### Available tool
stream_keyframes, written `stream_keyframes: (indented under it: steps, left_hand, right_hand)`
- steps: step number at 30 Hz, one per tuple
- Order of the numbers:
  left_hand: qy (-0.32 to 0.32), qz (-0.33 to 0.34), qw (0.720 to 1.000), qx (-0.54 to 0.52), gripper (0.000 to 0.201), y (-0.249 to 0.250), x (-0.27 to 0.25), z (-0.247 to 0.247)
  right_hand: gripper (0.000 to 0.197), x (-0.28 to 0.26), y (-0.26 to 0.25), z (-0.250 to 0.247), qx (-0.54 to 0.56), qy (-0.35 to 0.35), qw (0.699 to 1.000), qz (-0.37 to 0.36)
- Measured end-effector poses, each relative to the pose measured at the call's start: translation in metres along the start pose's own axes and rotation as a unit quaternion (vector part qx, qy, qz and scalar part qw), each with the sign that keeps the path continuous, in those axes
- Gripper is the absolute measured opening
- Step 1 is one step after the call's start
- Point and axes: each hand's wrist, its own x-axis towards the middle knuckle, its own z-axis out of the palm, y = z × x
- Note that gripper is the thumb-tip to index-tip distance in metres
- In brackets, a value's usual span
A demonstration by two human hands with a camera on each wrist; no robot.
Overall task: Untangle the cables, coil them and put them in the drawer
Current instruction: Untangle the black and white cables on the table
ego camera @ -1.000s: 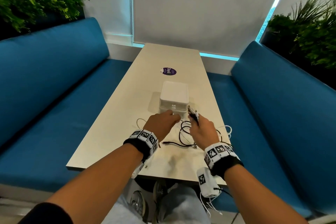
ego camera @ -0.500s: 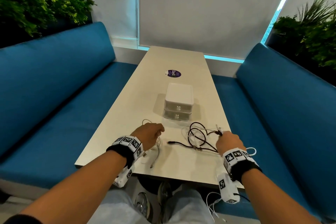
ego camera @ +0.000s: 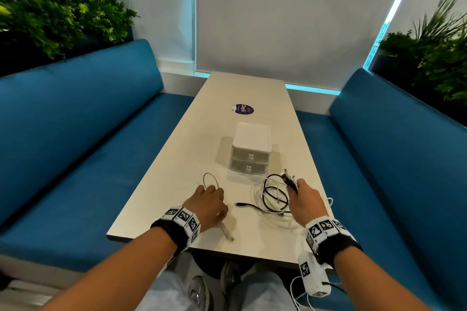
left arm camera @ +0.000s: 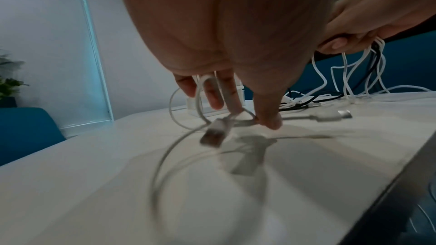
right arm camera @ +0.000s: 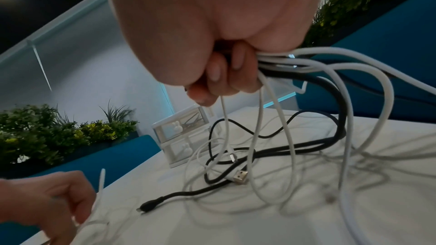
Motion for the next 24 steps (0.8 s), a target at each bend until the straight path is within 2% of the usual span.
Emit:
stream_keyframes:
  steps: [3,6,10,12,14,16,19,24]
  left_hand:
    - [0.068,-0.005,0.997,-0.035,0.013,0.0,0.006,-0.003]
    - [0.125,-0.043,0.986,-0.104,0.011,0.004,0.015,-0.014]
    - [0.129,-0.063,0.976,-0.162,0.01,0.016,0.027,-0.033]
    - [0.105,-0.067,0.969,-0.215,0.024,0.021,0.032,-0.037]
    - [0.079,-0.08,0.949,-0.294,0.024,0.03,0.037,-0.039]
    - [0.084,-0.098,0.92,-0.37,0.01,0.038,0.042,-0.039]
    - [0.087,-0.112,0.887,-0.44,0.014,0.051,0.044,-0.04]
    - [0.092,-0.093,0.896,-0.424,0.005,0.061,0.041,-0.047]
  right_hand:
    - [0.028,0.003,-0.002,0.002,0.032,-0.02,0.999,0.006]
    - [0.031,0.006,-0.009,0.005,0.085,-0.028,0.996,0.001]
    - [0.035,0.008,-0.021,0.006,0.144,-0.026,0.989,-0.01]
    - [0.034,0.008,-0.026,0.008,0.179,-0.027,0.983,-0.016]
    - [0.032,0.007,-0.033,0.008,0.215,-0.034,0.976,-0.022]
    - [0.026,0.006,-0.042,0.009,0.248,-0.05,0.967,-0.032]
    - [0.016,0.004,-0.051,0.014,0.265,-0.068,0.96,-0.058]
    - [0.019,0.004,-0.056,0.018,0.236,-0.027,0.97,-0.046]
